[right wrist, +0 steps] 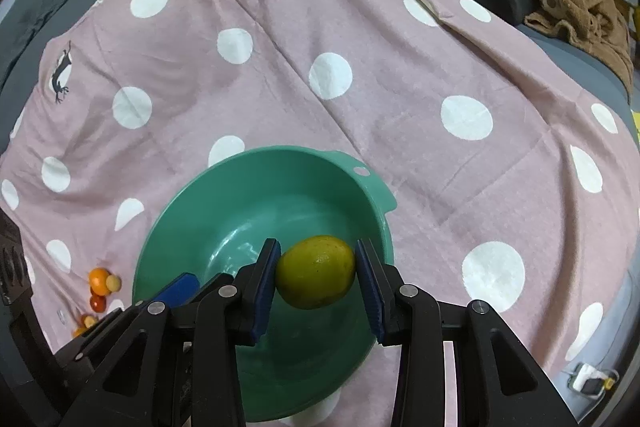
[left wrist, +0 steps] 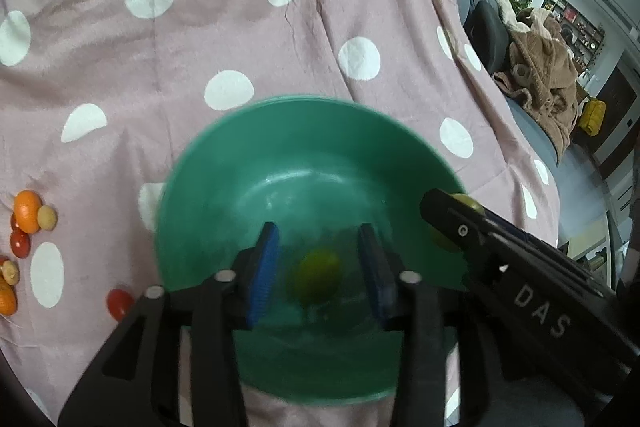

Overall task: Organize fruits
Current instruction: 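Lift both grippers out of the bowl back toward the fruit cluster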

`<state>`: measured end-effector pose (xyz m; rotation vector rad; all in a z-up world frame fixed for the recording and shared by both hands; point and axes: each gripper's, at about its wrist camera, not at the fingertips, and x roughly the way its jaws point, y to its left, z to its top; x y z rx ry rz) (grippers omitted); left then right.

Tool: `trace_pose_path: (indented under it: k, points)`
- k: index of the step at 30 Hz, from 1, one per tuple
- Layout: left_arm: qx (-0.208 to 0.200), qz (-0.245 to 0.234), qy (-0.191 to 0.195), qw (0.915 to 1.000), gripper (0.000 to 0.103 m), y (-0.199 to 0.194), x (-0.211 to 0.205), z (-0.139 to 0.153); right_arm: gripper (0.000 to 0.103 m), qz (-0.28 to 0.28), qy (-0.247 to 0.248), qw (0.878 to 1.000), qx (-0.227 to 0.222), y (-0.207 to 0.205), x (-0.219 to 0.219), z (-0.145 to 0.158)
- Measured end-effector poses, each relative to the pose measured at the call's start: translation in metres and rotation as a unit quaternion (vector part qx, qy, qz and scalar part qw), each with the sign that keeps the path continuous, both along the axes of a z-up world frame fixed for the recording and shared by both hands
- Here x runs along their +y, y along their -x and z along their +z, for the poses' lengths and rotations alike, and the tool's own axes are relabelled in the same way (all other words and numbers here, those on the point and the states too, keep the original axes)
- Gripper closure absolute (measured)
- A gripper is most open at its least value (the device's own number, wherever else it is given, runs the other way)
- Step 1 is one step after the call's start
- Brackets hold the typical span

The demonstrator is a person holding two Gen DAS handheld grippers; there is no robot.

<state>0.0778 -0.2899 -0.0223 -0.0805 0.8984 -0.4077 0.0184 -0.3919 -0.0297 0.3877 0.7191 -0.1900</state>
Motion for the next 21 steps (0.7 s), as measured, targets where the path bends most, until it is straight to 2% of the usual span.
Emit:
trace_pose_path:
  k: [1,4,7,10,16,21]
  points:
    - [-0.003,0.001,0.006,1.0000,0.046,0.002,0.003,0.003,0.054,-0.002,-0.002,1.000,-0.010,0.002,0.000,0.003]
    - [-0.011,0.012,0.025,0.9995,0.037,0.010,0.021,0.013,0.039,-0.003,-0.002,1.000,-0.031,0.007,0.002,0.011]
    - [-0.018,0.030,0.039,0.9986,0.030,0.018,0.045,0.022,0.038,0.004,0.002,0.999,-0.044,0.009,0.009,0.018]
    - [-0.024,0.058,0.039,0.9973,0.029,0.028,0.078,0.029,0.038,0.020,0.019,0.999,-0.045,0.007,0.024,0.022]
    - [-0.033,0.119,0.010,0.9923,0.029,0.050,0.150,0.039,0.038,0.059,0.060,0.996,-0.041,0.000,0.062,0.025]
    - [-0.037,0.178,-0.018,0.9831,0.028,0.063,0.211,0.039,0.038,0.095,0.089,0.991,-0.038,-0.004,0.094,0.026]
